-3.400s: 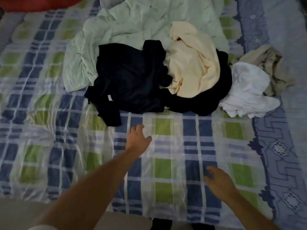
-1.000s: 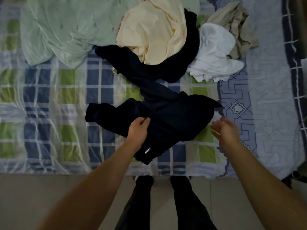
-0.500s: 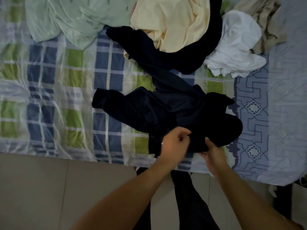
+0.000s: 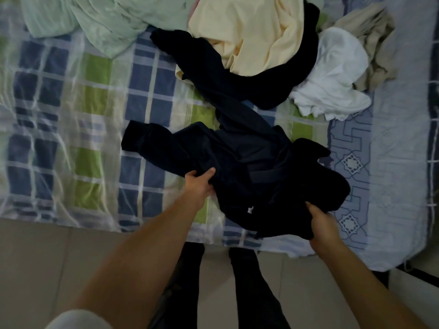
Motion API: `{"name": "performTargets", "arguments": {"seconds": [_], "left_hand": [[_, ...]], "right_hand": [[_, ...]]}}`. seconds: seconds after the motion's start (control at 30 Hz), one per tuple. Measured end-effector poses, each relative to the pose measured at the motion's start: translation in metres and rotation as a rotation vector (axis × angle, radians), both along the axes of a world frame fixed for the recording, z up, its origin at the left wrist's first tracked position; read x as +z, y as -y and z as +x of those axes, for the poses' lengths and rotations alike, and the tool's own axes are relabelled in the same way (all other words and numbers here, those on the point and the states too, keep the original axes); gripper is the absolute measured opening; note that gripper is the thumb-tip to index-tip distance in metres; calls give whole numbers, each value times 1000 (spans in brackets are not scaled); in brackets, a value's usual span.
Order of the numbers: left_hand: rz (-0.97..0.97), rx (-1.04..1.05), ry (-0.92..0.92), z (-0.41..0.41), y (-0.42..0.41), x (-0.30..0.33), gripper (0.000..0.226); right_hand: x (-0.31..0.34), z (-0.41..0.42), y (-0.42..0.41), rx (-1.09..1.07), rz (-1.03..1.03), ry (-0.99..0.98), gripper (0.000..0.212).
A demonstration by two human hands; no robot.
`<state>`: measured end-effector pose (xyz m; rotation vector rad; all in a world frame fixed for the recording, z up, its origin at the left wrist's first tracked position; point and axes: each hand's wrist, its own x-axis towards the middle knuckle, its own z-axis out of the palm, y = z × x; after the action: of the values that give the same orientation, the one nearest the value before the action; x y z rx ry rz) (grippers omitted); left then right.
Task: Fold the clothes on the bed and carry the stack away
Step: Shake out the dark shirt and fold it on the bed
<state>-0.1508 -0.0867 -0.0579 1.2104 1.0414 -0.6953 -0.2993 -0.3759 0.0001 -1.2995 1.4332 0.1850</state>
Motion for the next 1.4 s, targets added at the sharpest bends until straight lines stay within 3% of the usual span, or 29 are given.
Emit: {"name": "performTargets", "arguments": {"seconds": [0.07,0.13,0.23,0.33,0.43,0.5,0.57,0.63,0.73,0.87,0.93,1.03,1.07,1.13,1.2,1.27,1.4], "left_hand": [[52,-18,62,9,7,0,12],[139,-69,133,17,5,-1,9],[251,-133,244,24,-16,-1,27],[367,-160,271,23,-41,-4,34],[416,-198,186,18,-50,-9,39],[525,-326,134,14,-49,-4,46],[725,-504,165,8,-47,5,57],[825,-654,370,-2,-42,16,58],[619,-840,704,-15,-23,33,57],[407,-1290,894,-34,14,51,95],[418,-1437,975,-39,33,58,85],[380,-1290,1102,-41,52,75,14],[328,-1228,1048,-41,54,84,7],[261,-1080,884,-38,55,101,23],[249,-867,716,-31,51,120,32],[231,-649,574,-19,45,146,27],[259,-457,536,-2,23,201,16]], "right_hand": [[8,3,6,106,-102,-48,63],[17,5,12,226,-259,-115,53],[30,10,18,333,-608,-86,42],[35,17,10,637,-824,25,63],[29,36,-17,953,-754,129,78],[18,54,-34,1172,-738,69,79],[5,72,-43,1285,-714,-9,59],[0,85,-48,1269,-694,-15,32],[4,85,-54,1150,-696,124,17],[30,53,-65,1091,-524,257,10],[46,36,-73,1085,-458,355,9],[68,21,-80,1009,-361,457,14],[74,18,-80,935,-325,492,16],[83,15,-75,769,-266,545,9],[87,15,-66,656,-220,557,33],[87,12,-53,616,-189,486,52],[82,6,-30,633,-93,250,45]]}}
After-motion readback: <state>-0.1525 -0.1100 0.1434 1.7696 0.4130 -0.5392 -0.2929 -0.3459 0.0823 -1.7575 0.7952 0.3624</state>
